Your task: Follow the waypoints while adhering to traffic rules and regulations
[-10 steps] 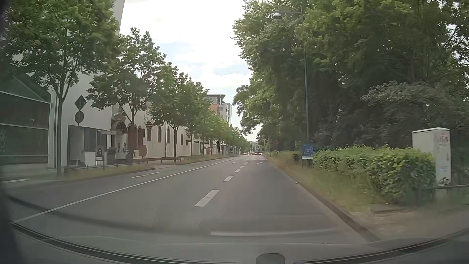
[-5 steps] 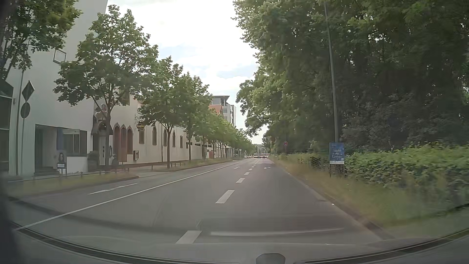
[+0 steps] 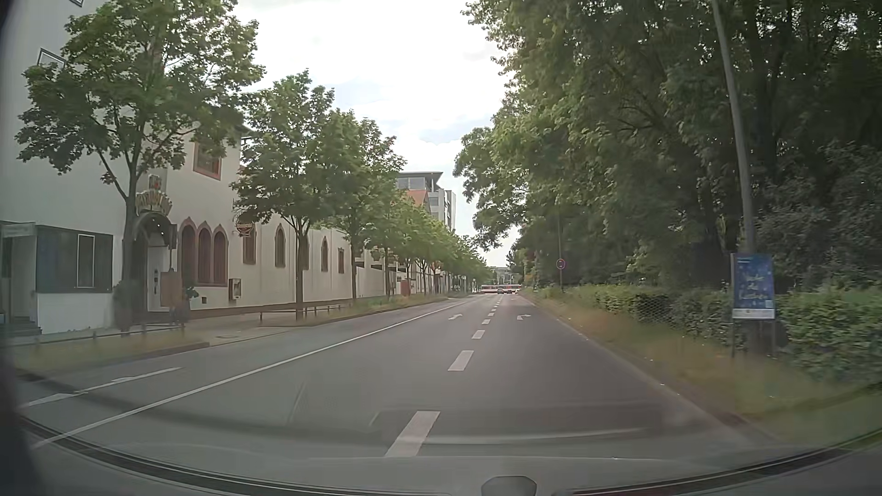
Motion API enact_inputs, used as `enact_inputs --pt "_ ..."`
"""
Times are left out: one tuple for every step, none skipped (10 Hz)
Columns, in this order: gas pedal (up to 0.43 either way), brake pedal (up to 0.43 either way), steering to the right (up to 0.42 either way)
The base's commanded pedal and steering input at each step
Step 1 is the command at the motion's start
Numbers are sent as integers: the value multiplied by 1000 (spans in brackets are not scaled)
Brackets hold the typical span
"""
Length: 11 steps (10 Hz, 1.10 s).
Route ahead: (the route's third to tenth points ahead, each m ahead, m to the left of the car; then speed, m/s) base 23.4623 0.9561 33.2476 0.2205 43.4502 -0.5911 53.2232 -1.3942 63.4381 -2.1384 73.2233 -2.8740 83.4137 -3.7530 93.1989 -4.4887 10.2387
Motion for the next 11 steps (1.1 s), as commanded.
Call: enact_inputs --pt "150 30 -18" --pt "150 30 -17" --pt "150 30 -15" --pt "150 30 -13" --pt "150 30 -10" --pt "138 30 -8" --pt "138 30 -5" --pt "138 30 -1" --pt "118 30 4" --pt "110 30 6" --pt "110 30 8"
